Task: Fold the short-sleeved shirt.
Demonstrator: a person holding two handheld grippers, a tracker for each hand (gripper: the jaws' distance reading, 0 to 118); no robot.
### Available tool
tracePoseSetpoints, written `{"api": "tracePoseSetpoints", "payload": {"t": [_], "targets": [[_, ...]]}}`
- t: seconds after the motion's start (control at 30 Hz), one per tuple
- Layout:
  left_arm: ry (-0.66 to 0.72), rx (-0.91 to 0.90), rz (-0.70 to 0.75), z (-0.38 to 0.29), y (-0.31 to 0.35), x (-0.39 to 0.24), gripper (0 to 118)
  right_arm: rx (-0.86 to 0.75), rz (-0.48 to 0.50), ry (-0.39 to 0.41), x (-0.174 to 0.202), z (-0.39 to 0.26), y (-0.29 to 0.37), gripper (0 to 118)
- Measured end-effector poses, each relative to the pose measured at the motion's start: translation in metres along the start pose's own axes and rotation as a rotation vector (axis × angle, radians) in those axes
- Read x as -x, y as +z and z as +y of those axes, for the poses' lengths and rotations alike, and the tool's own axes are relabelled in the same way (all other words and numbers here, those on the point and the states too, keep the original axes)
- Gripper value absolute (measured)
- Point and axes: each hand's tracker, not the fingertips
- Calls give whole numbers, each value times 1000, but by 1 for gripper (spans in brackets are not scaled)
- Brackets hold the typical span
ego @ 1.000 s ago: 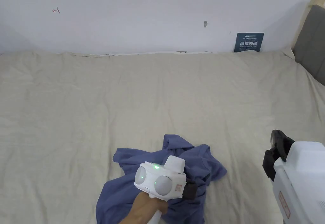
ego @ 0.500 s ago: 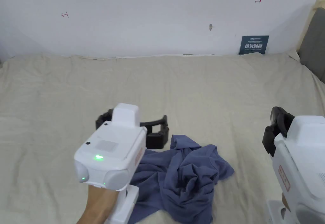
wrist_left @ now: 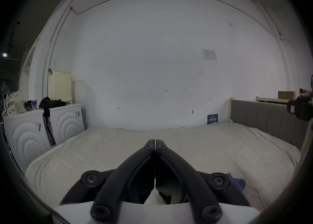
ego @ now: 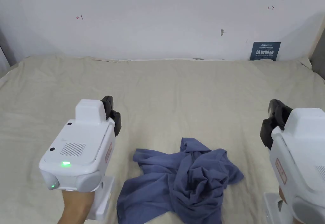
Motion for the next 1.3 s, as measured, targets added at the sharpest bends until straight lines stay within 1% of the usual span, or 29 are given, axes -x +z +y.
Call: {"api": "tracePoseSetpoints", "payload": {"t": [0.1,0.23,0.27,0.33,0.43,0.53,0.63,0.67,0.7,0.73,0.77,0.8,0.83,0.87,0.93,1.0,1.07,1.1,1.13,1.17,1.2,1.23,1.27,1.3], "targets": [[29,61,-13,-1,-4,2,0,3,5,2,1,-1,0,2],[86,297,-61,-12,-11,-1,0,16,8,2,1,-6,-1,2],[101,351,-67,-22,-23,6,0,19,8,3,1,-8,-1,2],[162,436,-127,-50,-28,10,0,31,9,2,1,-12,-2,2],[224,610,-136,-89,-25,7,0,49,11,-1,0,-18,-4,2],[242,750,-134,-123,-19,1,0,70,10,-4,-2,-25,-7,2],[257,835,-134,-150,-15,-3,1,89,8,-3,-3,-31,-9,2],[270,859,-123,-159,-14,-5,10,94,8,-4,-3,-33,-10,2],[266,891,-108,-166,-14,-7,26,98,8,-4,-4,-34,-11,2],[274,893,-104,-171,-13,-8,51,104,8,-4,-4,-36,-11,2],[282,898,-97,-176,-14,-9,84,108,8,-5,-5,-37,-11,2],[281,923,-98,-183,-12,-11,102,111,7,-6,-6,-38,-12,2],[274,939,-93,-188,-12,-14,111,115,6,-6,-6,-40,-12,2],[265,948,-73,-192,-12,-18,112,119,6,-5,-7,-41,-13,2],[228,968,-45,-190,-6,-30,106,128,6,-7,-8,-43,-14,2],[212,988,-38,-198,-7,-37,90,137,5,-9,-10,-46,-15,2],[203,1000,-21,-209,-9,-43,81,147,4,-7,-12,-49,-16,2],[145,966,23,-209,-6,-46,74,153,2,-7,-13,-50,-17,2],[151,942,11,-206,-3,-47,60,159,0,-6,-15,-52,-17,2],[152,933,16,-203,0,-49,39,165,-1,-6,-16,-54,-18,2],[141,929,28,-196,2,-52,39,171,-3,-6,-18,-56,-19,2],[140,928,23,-194,2,-52,34,179,-5,-6,-19,-58,-21,2],[144,925,16,-191,2,-51,23,188,-6,-6,-20,-61,-24,2],[164,923,-4,-189,1,-49,7,197,-7,-9,-22,-63,-26,2]]}}
